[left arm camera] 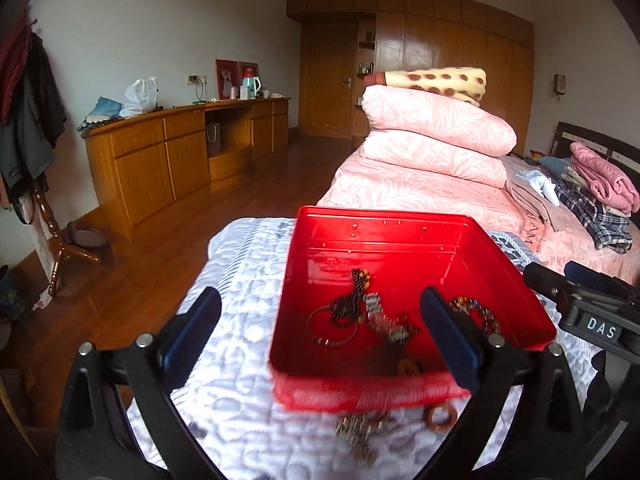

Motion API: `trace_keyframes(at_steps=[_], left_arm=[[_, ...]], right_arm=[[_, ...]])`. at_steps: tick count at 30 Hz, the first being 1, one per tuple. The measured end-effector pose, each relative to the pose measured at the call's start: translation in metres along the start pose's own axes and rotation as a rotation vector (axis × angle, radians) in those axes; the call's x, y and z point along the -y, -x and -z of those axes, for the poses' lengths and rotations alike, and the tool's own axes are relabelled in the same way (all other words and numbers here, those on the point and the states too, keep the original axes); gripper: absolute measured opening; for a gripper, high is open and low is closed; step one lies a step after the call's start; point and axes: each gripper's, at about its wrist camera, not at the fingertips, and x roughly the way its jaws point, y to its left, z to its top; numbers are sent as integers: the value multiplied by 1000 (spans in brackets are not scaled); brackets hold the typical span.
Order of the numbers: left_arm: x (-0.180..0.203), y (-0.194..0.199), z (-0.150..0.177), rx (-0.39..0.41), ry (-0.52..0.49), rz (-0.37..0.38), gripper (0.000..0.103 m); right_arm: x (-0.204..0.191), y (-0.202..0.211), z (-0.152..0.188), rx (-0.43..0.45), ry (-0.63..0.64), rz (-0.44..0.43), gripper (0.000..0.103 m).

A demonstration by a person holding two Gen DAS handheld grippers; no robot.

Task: Organize jewelry
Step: 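Withdraw both tools from the tin toward the chain and wooden ring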

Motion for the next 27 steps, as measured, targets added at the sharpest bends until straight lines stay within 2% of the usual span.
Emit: trace_keyframes(at_steps=[4, 12, 15, 21, 27], left_arm=[[-4, 28, 12, 14, 6, 6, 98], [-10, 73, 34, 43, 10, 7, 98], [-12, 84, 42, 47, 8, 7, 98], [-21, 92, 57, 33, -4, -15, 98], [-35, 84, 79, -18, -4, -49, 98]], right_arm=[[-11, 29, 18, 26, 25, 1, 97], [-31, 54, 51, -81, 40, 15, 97], [-36, 59, 58, -94, 49, 26, 97], [-36, 58, 72, -133, 17, 9, 97], [-43, 47, 91, -195, 21, -7, 97]])
